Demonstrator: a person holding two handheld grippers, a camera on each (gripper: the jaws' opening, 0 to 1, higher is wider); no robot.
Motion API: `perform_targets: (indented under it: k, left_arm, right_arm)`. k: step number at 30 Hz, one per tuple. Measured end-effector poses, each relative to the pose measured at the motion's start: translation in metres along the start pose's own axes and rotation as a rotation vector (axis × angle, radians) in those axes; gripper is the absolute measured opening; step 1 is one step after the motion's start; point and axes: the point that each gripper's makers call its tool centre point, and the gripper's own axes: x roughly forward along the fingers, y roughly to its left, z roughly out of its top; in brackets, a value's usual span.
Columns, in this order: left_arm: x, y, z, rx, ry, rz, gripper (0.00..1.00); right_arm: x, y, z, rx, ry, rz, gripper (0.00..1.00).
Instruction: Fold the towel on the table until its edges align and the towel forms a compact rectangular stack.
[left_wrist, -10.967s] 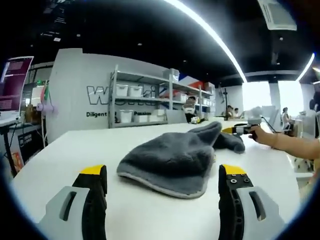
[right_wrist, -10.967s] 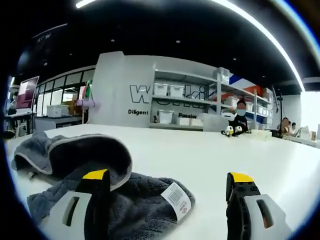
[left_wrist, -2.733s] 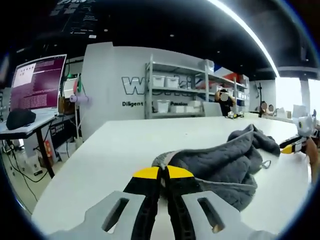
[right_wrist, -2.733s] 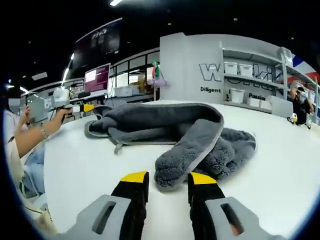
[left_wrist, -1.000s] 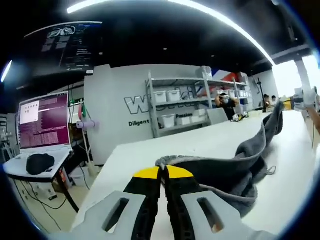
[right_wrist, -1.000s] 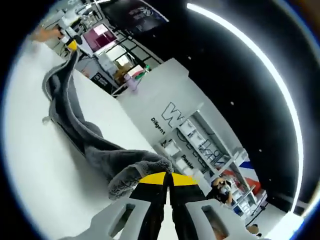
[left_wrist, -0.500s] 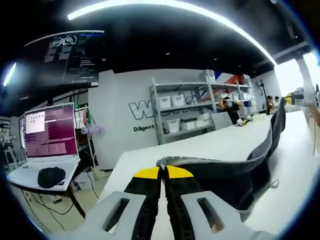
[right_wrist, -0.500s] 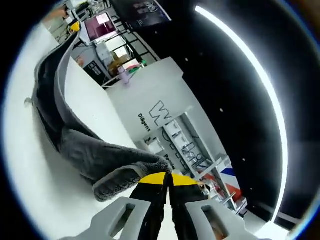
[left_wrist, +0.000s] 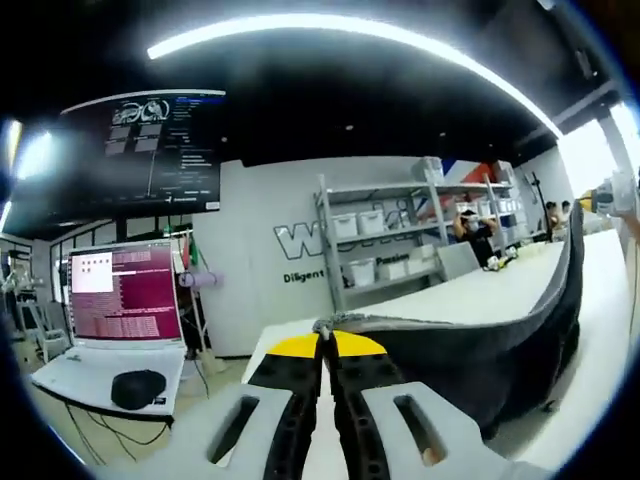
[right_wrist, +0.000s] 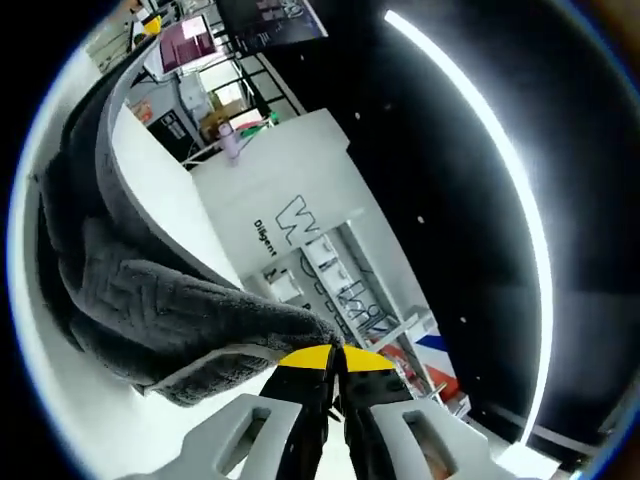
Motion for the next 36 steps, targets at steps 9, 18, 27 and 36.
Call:
perform_targets:
  k: [9, 18, 27, 36]
  left_arm:
    - [-0.014, 0.007, 0.035, 0.03, -0.057, 0.032, 0.02]
    - [-0.035, 0.021, 0.062, 0.008, -0.115, 0.047, 0.02]
    - [-0.066, 0.023, 0.099, 0.065, -0.141, 0.034, 0.02]
    - [-0.096, 0.038, 0.122, 0.062, -0.146, 0.049, 0.02]
  right_arm:
    - [-0.01, -0.031, 0.009, -0.012, -0.012, -0.053, 0.0]
    - [-0.028, -0.058, 0.022, -0.02, -0.038, -0.096, 0.0]
    - [-0.049, -0.081, 0.04, -0.026, -0.075, -0.134, 0.0]
    - [-0.072, -0.099, 0.057, -0.03, -0.127, -0.164, 0.0]
